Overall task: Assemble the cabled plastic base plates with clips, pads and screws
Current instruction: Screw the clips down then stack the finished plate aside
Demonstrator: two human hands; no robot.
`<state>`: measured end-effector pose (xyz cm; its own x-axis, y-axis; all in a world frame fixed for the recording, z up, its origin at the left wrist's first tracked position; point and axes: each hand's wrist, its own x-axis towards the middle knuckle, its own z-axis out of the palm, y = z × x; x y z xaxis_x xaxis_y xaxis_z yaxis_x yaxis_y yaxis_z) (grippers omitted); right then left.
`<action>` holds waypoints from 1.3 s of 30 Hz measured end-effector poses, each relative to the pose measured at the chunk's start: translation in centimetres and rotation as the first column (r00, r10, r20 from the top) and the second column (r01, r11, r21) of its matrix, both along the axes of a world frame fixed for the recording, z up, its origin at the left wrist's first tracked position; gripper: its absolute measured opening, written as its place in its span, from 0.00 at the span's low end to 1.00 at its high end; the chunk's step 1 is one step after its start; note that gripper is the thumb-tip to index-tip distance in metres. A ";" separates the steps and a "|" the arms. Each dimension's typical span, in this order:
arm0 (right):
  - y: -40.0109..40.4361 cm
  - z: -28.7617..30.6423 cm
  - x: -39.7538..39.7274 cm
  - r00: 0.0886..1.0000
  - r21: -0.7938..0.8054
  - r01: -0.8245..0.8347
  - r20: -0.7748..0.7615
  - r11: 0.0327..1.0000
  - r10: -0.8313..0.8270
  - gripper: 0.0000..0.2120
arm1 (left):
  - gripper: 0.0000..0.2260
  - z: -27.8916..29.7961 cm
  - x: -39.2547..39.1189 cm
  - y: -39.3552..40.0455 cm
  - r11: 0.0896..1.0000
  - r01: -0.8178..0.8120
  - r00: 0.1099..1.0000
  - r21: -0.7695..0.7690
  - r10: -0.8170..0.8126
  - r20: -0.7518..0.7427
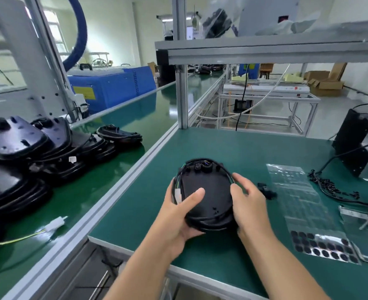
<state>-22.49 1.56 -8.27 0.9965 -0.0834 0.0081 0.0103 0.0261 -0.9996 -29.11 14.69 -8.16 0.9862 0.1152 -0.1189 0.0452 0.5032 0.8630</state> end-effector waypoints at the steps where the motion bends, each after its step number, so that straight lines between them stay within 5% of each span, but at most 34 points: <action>1: 0.8 0.1 0.3 0.999 0.007 -0.039 0.007 0.999 0.039 0.16 | 0.26 -0.2 0.0 0.7 1.000 -0.029 1.000 0.009 0.029 0.013; 9: 5.2 0.6 2.4 0.926 -0.121 -0.367 0.041 0.922 0.374 0.15 | 0.28 -0.3 -0.1 6.5 0.949 -0.300 0.952 0.096 0.293 0.088; 13: 5.3 -0.6 2.7 0.926 -0.111 -0.371 0.032 0.922 0.376 0.09 | 0.28 1.5 -0.4 11.8 0.878 -0.440 0.897 0.187 0.420 0.138; 24: 4.7 -3.1 3.3 0.909 -0.205 -0.363 0.137 0.909 0.394 0.10 | 0.29 11.7 -3.4 27.6 0.473 -0.842 0.535 0.259 0.794 0.288; 27: 4.7 -3.0 3.2 0.908 -0.218 -0.357 0.147 0.908 0.392 0.10 | 0.29 11.8 -4.2 30.0 0.462 -0.859 0.505 0.219 0.835 0.217; 35: 4.6 -2.9 2.7 0.903 -0.227 -0.354 0.167 0.907 0.395 0.10 | 0.08 11.2 -6.5 33.5 0.456 -0.887 0.462 0.076 0.875 0.144; 39: 4.6 -2.9 2.9 0.898 -0.240 -0.358 0.176 0.902 0.404 0.11 | 0.15 10.0 -9.8 34.9 0.411 -0.911 0.403 -0.030 0.904 0.144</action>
<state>-19.56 6.20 -11.16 0.9225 0.3282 0.2033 0.2556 -0.1248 -0.9587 -38.86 49.57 1.82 0.3029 0.9528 0.0213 -0.5146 0.1447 0.8451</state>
